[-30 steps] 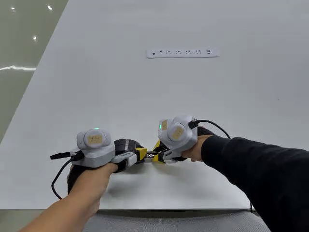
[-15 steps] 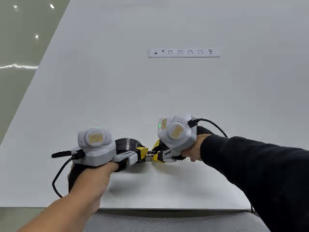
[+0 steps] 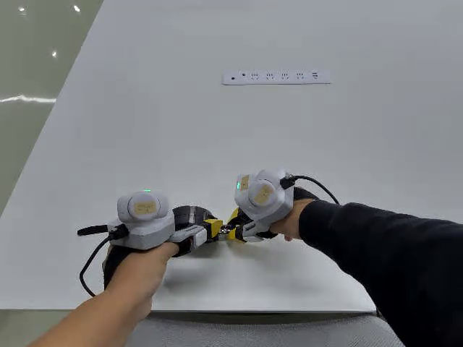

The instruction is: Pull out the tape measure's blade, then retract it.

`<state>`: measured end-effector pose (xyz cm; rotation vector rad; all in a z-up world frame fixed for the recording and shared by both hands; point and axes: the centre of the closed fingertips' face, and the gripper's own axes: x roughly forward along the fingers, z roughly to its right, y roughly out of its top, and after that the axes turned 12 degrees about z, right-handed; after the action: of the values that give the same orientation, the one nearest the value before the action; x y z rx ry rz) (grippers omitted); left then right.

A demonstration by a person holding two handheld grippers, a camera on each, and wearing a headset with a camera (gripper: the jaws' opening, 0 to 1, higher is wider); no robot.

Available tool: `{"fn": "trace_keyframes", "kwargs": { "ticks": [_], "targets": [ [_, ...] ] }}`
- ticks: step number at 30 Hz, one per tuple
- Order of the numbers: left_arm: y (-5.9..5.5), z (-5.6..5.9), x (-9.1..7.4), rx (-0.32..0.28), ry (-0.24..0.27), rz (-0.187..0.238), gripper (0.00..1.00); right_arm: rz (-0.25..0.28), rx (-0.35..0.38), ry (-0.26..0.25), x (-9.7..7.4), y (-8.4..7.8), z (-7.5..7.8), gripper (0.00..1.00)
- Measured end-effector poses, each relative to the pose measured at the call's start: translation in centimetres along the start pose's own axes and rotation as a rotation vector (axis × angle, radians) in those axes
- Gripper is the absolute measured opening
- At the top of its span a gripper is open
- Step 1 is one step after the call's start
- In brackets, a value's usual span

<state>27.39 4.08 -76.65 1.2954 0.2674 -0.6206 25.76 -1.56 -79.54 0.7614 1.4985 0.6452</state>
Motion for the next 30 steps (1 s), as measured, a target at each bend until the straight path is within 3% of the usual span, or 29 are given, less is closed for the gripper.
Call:
{"fn": "trace_keyframes", "kwargs": {
  "ticks": [15, 20, 23, 30],
  "targets": [
    [0.25, -0.08, -0.09, 0.058, 0.017, 0.034, 0.61, -0.007, 0.001, 0.001, 0.0, -0.01, -0.12, 0.11],
    [0.21, 0.0, -0.11, 0.064, 0.013, 0.023, 0.61, -0.006, 0.003, 0.0, 0.01, -0.05, -0.13, 0.11],
    [0.35, 0.16, -0.11, 0.12, 0.01, 0.017, 0.61, -0.008, 0.003, 0.0, 0.02, -0.06, -0.13, 0.11],
    [0.3, -0.1, -0.07, 0.117, 0.01, -0.01, 0.59, -0.006, 0.003, -0.002, 0.02, -0.04, -0.17, 0.11]
  ]
}}
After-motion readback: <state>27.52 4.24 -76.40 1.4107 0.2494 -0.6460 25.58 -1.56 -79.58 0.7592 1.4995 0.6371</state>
